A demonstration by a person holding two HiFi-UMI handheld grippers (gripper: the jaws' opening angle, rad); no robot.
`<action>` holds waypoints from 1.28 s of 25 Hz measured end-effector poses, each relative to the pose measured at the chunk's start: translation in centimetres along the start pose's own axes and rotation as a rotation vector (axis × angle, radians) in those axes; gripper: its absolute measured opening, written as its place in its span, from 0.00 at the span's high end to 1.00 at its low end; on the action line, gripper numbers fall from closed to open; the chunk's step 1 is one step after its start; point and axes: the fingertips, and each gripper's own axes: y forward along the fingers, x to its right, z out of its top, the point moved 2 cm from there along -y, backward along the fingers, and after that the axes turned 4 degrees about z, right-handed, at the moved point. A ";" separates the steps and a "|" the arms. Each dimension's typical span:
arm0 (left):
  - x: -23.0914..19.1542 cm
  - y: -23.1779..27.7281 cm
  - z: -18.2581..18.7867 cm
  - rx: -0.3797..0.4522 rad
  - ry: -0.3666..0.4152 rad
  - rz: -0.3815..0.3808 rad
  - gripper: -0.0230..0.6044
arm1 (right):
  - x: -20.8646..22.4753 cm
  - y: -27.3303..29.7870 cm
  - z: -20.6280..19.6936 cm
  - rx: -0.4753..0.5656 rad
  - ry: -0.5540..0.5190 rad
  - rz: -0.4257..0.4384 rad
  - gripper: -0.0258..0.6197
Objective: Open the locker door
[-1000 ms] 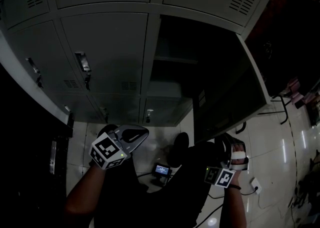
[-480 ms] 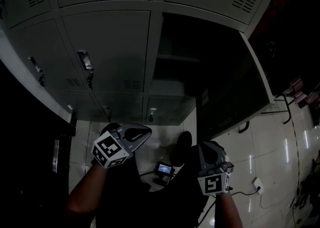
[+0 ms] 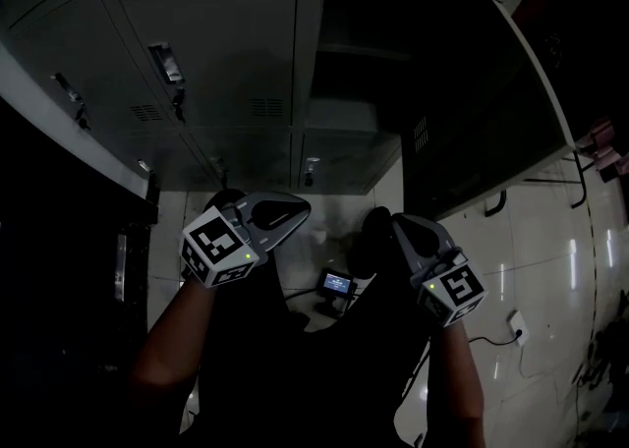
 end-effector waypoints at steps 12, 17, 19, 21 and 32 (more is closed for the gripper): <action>0.0 0.2 -0.4 -0.018 0.005 0.011 0.94 | 0.2 -0.9 -0.3 0.024 0.028 0.016 0.96; 0.0 0.1 -0.3 -0.018 0.006 0.013 0.94 | 0.2 -0.7 -0.4 0.011 0.018 0.014 0.96; 0.0 0.1 -0.3 -0.019 0.007 0.014 0.94 | -0.3 -0.4 -0.6 -0.015 -0.024 0.018 0.96; 0.1 0.3 -0.3 -0.021 0.008 0.012 0.94 | -0.6 -0.1 -0.9 -0.041 -0.051 0.014 0.96; 0.0 0.2 -0.3 -0.020 0.010 0.015 0.94 | -0.2 -0.5 -0.2 0.021 0.004 0.022 0.96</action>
